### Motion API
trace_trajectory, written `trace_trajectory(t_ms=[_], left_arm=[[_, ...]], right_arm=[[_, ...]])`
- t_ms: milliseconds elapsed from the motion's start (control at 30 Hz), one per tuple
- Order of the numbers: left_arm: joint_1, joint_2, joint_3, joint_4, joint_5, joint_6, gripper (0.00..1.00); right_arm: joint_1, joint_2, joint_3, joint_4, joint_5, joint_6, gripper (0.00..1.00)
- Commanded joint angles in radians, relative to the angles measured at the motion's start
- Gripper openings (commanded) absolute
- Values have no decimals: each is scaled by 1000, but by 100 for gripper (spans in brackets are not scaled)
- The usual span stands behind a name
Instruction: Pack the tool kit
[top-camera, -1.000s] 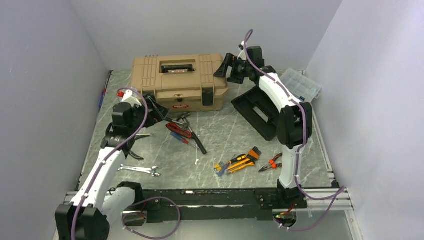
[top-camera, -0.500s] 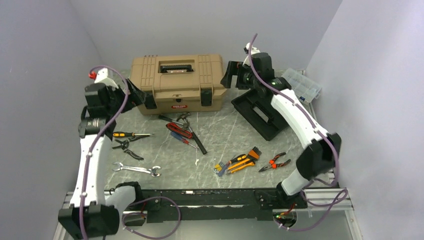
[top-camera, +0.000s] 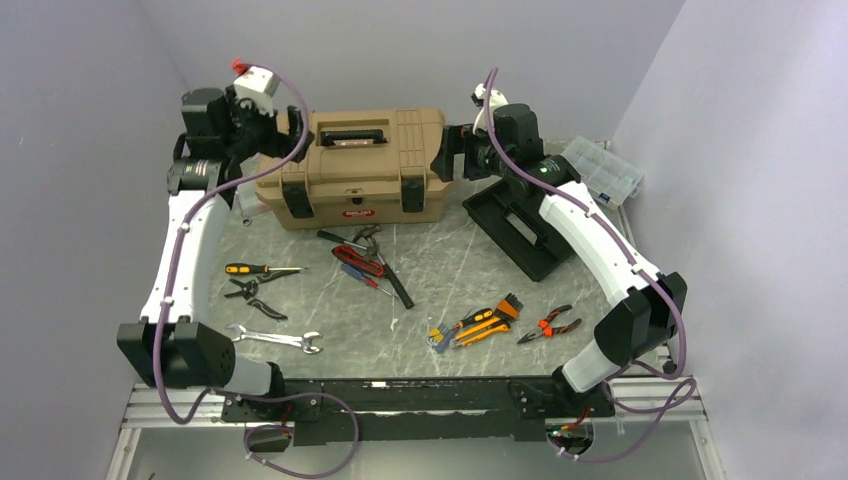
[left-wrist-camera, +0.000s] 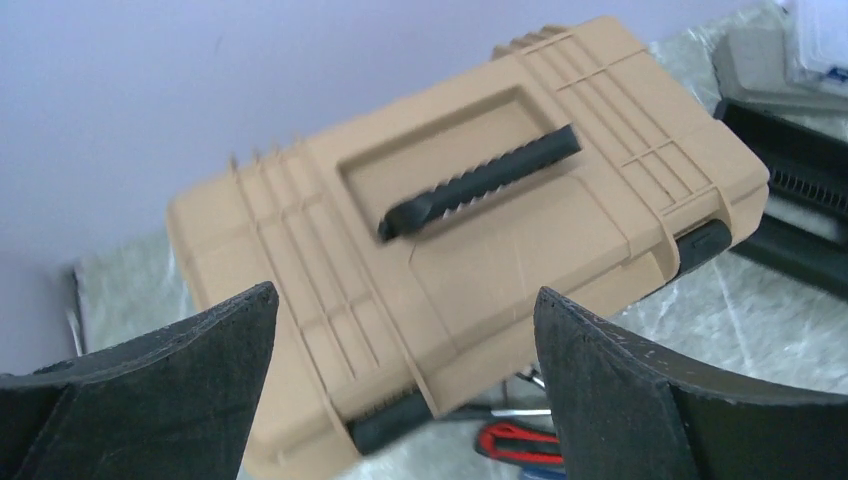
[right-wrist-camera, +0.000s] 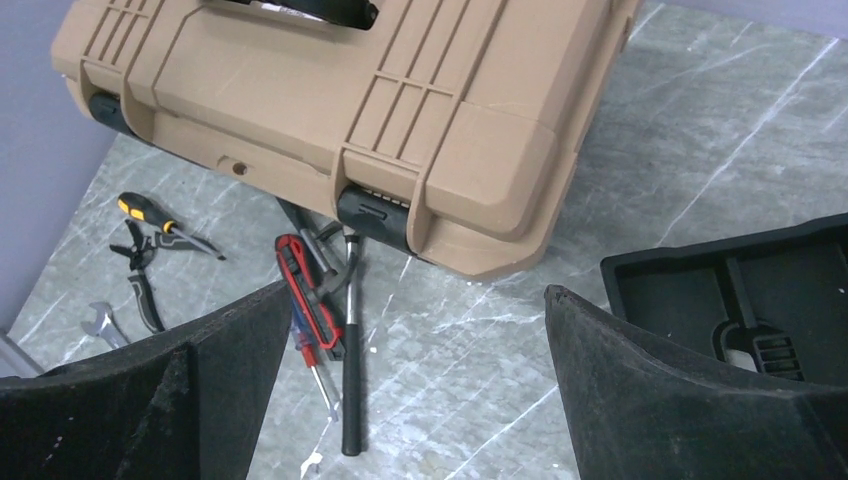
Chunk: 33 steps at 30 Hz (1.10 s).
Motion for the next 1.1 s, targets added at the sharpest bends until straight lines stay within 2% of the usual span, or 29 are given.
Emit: trace_trajectory(t_ms=[0, 133, 367, 500, 667, 733, 900, 1067], left_arm=[[-67, 113, 157, -34, 165, 354, 99], [-110, 246, 314, -131, 151, 475, 98], [-119, 469, 575, -311, 261, 560, 94], [-138, 538, 630, -396, 307, 612, 90], [-157, 598, 656, -443, 281, 643, 84], [-159, 620, 664, -419, 254, 617, 72], [-166, 672, 709, -396, 213, 575, 29], [-191, 667, 672, -409, 162, 600, 15]], right_arm=[[-4, -23, -5, 36, -47, -8, 99], [-4, -37, -70, 65, -82, 9, 99], [-3, -72, -92, 57, -57, -1, 99], [-5, -87, -102, 57, -48, -2, 99], [-5, -80, -91, 38, -39, -8, 99], [-5, -82, -91, 36, -33, -11, 99], [-6, -84, -106, 44, -30, -10, 100], [-5, -75, -129, 60, -41, 1, 100]])
